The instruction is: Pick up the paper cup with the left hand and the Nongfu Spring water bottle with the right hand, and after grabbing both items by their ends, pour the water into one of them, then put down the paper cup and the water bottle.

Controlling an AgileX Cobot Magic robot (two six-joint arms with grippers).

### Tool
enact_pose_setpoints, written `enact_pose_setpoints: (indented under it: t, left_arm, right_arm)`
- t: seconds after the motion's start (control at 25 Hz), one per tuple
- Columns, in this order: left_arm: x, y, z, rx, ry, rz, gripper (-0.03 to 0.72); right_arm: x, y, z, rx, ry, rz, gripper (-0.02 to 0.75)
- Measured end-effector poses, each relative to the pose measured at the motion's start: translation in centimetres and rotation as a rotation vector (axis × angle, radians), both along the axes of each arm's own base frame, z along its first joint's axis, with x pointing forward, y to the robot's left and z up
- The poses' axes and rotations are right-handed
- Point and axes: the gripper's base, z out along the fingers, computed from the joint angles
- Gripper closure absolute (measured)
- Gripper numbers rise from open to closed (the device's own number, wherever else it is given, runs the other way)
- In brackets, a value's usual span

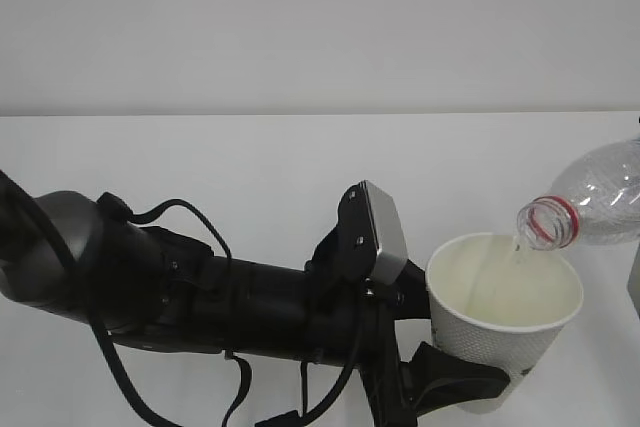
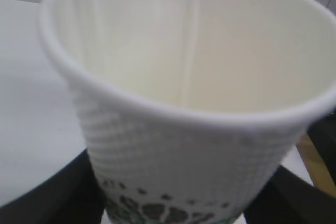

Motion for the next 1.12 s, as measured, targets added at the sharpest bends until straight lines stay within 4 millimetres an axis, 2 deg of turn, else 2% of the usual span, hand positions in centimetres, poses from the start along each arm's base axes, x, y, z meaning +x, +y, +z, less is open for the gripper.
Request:
enact_pose_setpoints:
  t: [1.12]
  left_arm:
    - [0.00, 0.00, 0.00, 0.000, 0.000, 0.000, 0.171]
  right_arm:
    - [0.00, -0.01, 0.01, -0.001, -0.001, -0.001, 0.253]
